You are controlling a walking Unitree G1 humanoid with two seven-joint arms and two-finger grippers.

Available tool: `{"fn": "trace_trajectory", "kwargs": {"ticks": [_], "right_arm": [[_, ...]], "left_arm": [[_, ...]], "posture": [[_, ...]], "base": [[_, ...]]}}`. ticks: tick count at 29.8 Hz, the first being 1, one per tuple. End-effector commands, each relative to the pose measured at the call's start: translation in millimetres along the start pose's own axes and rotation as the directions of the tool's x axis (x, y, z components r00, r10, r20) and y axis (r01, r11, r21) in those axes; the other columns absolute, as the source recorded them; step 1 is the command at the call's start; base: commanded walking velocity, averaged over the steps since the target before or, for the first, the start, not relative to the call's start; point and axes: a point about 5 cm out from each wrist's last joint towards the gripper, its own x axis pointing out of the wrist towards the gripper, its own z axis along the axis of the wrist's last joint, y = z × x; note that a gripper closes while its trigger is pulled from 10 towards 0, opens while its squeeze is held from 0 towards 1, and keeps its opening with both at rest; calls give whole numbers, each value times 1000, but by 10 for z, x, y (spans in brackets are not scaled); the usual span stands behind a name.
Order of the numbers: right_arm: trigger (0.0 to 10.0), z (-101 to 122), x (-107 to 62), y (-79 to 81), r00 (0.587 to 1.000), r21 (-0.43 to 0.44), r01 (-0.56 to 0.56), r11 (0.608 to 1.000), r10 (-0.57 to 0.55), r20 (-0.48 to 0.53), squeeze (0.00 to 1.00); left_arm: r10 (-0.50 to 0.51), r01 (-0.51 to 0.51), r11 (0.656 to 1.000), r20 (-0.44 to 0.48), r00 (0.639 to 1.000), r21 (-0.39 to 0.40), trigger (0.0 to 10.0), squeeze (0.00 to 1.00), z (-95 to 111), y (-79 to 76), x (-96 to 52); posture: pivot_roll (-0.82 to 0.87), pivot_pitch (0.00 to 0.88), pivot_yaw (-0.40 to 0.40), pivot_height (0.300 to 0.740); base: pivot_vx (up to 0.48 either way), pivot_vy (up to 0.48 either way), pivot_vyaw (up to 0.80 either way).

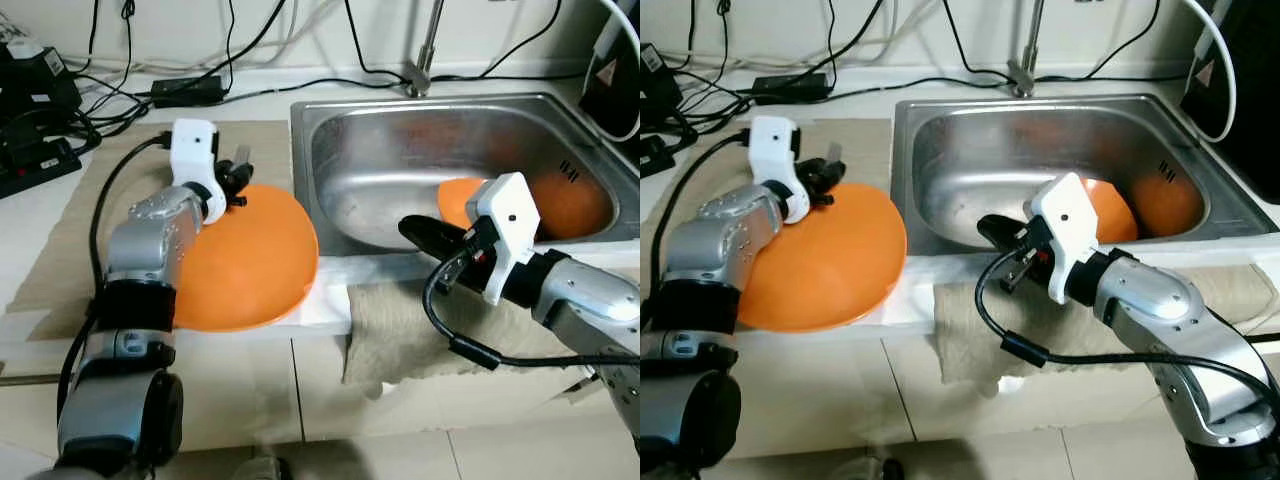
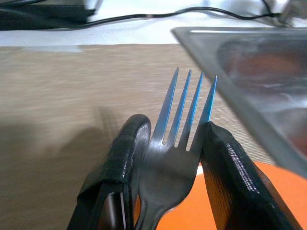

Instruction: Kitchen organization

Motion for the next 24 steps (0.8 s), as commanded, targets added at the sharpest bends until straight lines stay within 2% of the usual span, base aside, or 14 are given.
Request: {"fn": "trace_trajectory", "kwargs": {"ticks": [1, 3, 5, 9, 14, 15, 17, 23, 24], "right_arm": [[10000, 12, 37, 3, 1000, -12, -7, 1000, 7, 12, 0], [10000, 2, 70, -6, 1000, -14, -8, 1000, 8, 17, 0], [10000, 1, 84, -8, 1000, -11, -6, 1000, 6, 22, 0], [10000, -20, 142, -2, 999, -10, 1, 1000, -1, 37, 0], [10000, -34, 177, 3, 999, -1, 5, 1000, -5, 50, 0], [10000, -34, 177, 3, 999, -1, 5, 1000, -5, 50, 0], [10000, -42, 199, 10, 998, 5, 5, 1000, -5, 57, 0], [10000, -53, 240, 4, 996, 15, 34, 999, -35, 78, 0], [10000, -38, 254, 4, 994, 23, 53, 998, -55, 96, 0]], "left_arm": [[41, -41, 999, 24, 999, -5, 0, 0, 76, 80, -67], [44, -44, 999, 23, 999, -11, 0, 0, 74, 36, -173], [45, -45, 999, 24, 999, -16, 0, 0, 60, 8, -205], [72, -70, 997, 92, 993, -22, 0, 0, 56, -104, -345], [63, -61, 998, 152, 986, -15, 0, 0, 123, -210, -403], [63, -61, 998, 152, 986, -15, 0, 0, 123, -210, -403], [35, -34, 999, 148, 988, -8, 0, 0, 123, -307, -458], [22, -18, 999, 99, 995, -42, 0, 0, -45, -421, -505], [28, -23, 998, 88, 996, -55, 0, 0, -131, -435, -511]], "posture": [[-21, 21, 2, 740], [-15, 22, -4, 740], [-9, 23, -7, 740], [3, 24, -13, 740], [14, 23, -11, 740], [14, 23, -11, 740], [17, 22, -9, 740], [19, 22, -7, 740], [19, 23, -6, 740]], "base": [[0, 0, 0], [0, 0, 0], [0, 0, 0], [0, 0, 0], [0, 0, 0], [0, 0, 0], [0, 0, 0], [0, 0, 0], [0, 0, 0]]}}
